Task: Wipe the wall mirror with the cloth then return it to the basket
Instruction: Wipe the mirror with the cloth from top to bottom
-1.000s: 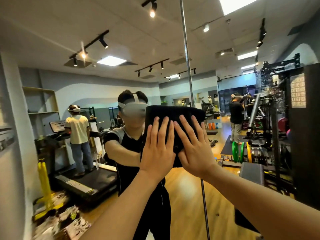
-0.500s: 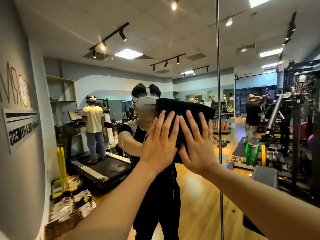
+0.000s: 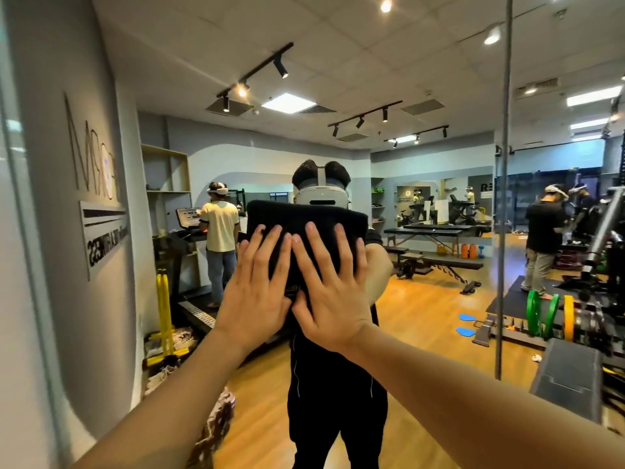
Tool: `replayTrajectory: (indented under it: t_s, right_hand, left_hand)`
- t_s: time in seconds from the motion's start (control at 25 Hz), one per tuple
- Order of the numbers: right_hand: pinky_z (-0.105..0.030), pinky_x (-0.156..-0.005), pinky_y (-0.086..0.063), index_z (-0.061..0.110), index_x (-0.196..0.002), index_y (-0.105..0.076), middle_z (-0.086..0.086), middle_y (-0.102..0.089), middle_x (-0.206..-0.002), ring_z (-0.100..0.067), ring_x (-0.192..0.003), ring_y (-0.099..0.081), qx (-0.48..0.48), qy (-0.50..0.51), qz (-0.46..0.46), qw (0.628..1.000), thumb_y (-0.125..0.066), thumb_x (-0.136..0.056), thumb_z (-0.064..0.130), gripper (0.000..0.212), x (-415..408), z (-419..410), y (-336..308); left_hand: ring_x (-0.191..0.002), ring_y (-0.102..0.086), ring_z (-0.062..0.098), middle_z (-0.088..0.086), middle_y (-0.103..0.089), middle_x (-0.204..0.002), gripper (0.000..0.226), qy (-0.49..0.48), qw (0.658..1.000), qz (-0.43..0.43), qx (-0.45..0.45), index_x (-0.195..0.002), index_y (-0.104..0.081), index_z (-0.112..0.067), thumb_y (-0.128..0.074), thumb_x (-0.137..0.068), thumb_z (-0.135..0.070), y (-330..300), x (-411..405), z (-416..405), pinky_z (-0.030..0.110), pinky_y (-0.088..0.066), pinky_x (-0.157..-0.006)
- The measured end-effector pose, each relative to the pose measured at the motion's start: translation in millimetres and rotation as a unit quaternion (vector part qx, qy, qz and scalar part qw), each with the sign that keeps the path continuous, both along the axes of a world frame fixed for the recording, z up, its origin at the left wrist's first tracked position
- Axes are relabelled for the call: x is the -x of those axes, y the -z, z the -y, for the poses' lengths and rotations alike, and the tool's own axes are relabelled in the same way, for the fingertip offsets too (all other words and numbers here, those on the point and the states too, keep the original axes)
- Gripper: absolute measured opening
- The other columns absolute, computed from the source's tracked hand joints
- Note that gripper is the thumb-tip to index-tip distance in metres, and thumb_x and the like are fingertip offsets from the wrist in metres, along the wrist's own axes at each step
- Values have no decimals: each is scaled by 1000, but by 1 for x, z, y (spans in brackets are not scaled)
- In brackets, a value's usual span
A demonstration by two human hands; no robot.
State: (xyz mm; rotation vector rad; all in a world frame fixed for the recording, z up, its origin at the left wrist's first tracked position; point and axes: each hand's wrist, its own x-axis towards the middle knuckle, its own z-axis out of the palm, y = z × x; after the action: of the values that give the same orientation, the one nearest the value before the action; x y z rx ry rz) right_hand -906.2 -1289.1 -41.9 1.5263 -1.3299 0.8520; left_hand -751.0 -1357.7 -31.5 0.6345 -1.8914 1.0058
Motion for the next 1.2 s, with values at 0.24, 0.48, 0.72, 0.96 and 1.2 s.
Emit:
replayTrajectory:
  t_s: [0.24,0.48,0.72,0.96,1.2]
  right_hand:
    - [-64,-122,-7,19,-163,-20,-9,-9,-171,-41,-156,-1,-19,-19,-27,999,-46,-88,47,84,-98,45,-3]
    - [-62,-123,4,17,-163,-13,-10,-2,-171,-42,-155,5,-49,-42,-40,997,-45,-91,49,85,-207,91,-6]
    - [-60,-122,12,16,-164,-11,-11,-2,-171,-43,-155,6,-46,-45,-52,997,-45,-91,49,87,-303,130,-10]
    - [-59,-124,1,16,-162,-24,-12,-14,-170,-42,-155,-5,-1,-59,-19,998,-51,-84,45,87,-325,143,-4]
    - [-58,-125,0,17,-161,-26,-12,-17,-169,-42,-155,-8,-4,-72,-27,997,-53,-86,43,84,-323,142,23]
  left_hand:
    - [-153,-13,41,26,-18,-160,80,-30,999,-24,0,-157,-18,2,-54,-94,-33,4,-102,41,56,-15,-124]
    - [-150,-18,44,28,-18,-159,81,-74,996,-37,-14,-157,-14,1,-50,-97,-37,5,-211,79,63,-30,-116]
    - [-149,-22,46,27,-17,-158,75,-100,993,-57,-15,-156,-17,5,-49,-99,-32,7,-302,113,63,-25,-119]
    - [-151,-22,41,22,-17,-160,76,-46,996,-76,-19,-157,-17,-1,-52,-100,-36,12,-317,126,58,-12,-124]
    - [-153,-16,39,21,-14,-161,79,-34,995,-81,-48,-157,-18,0,-58,-99,-36,40,-317,120,56,-11,-125]
